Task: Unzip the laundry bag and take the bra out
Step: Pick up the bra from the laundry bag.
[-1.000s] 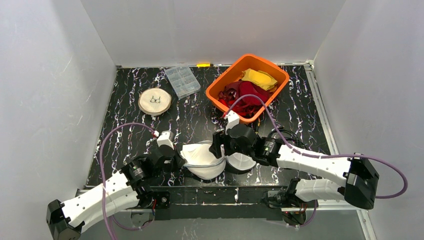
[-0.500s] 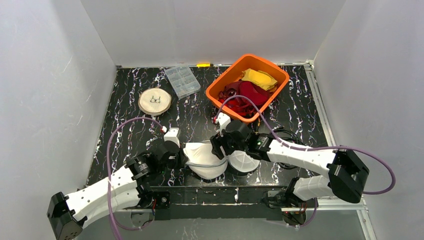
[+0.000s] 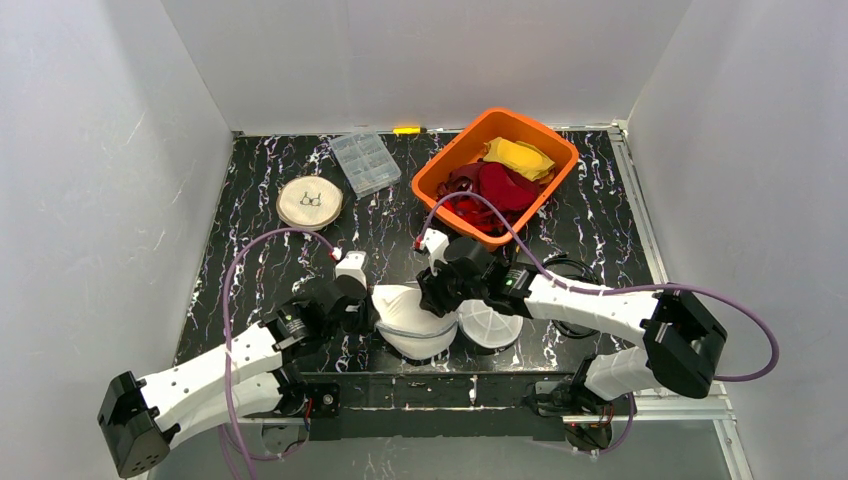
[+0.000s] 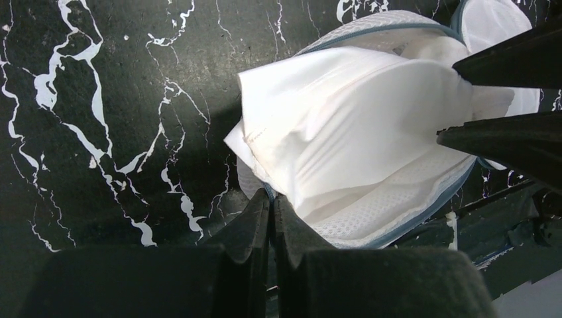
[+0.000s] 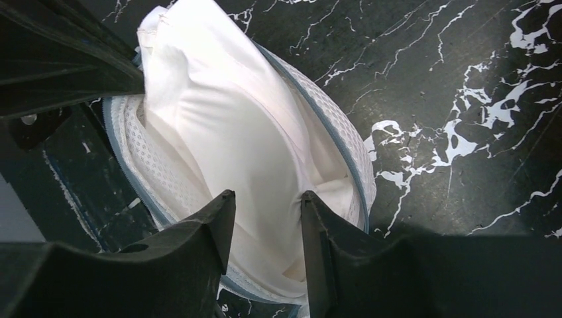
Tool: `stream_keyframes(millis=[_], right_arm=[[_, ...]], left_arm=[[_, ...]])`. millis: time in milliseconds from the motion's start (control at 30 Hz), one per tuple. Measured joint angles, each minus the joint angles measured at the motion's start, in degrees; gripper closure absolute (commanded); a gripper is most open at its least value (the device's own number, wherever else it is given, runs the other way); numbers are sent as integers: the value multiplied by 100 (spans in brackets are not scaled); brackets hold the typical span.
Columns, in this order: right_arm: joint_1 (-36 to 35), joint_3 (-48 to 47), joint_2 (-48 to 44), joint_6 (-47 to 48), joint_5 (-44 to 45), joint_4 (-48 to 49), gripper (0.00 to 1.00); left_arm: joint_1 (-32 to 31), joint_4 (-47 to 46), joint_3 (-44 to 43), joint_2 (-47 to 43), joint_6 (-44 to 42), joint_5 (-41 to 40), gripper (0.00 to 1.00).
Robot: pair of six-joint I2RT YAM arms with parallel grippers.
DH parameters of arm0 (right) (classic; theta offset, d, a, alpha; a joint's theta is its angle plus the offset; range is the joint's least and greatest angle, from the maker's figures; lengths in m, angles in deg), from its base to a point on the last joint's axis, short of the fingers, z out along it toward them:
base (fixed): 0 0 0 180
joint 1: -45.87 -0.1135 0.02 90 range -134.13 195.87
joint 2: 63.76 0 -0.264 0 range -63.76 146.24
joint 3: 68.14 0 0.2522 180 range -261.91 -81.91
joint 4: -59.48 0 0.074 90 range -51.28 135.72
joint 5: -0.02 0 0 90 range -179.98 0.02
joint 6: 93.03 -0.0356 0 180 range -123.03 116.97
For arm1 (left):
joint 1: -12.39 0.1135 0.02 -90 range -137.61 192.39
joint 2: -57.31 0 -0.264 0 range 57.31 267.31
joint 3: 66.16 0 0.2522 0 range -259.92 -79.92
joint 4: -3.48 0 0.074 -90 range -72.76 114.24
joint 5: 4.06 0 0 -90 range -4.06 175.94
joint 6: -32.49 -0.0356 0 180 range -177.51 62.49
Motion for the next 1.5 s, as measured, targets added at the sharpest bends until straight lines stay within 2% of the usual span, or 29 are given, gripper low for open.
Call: stream_keyframes(millis=[133,300,400,533,900,1067,1333,1500], right_arm=[[7,0,0,-4,-190,13,55],[4,0,0,-13,-334,7,38],[-4,2,0,-22,-251,-13,36],[-9,2,-2,-22,-188,-15,47],[-411,-61,245,-59,-413,-164,99],[-494,-61,-4,-201,-420,-190,99],[-496,35,-1211,-437,-308,72,99],[-496,195,-1327,-551,-199,402,99]], left_arm=[[0,-42,-85,114,-17,24,100],[0,-50,-94,142,-17,37,100],[0,-70,-94,142,-17,37,100],[0,-125,-94,157,-17,39,100],[0,-170,-114,367,-15,55,100],[0,-166,-114,365,-9,35,100],[0,-164,-114,317,83,-13,100],[0,-166,-114,267,223,-74,100]])
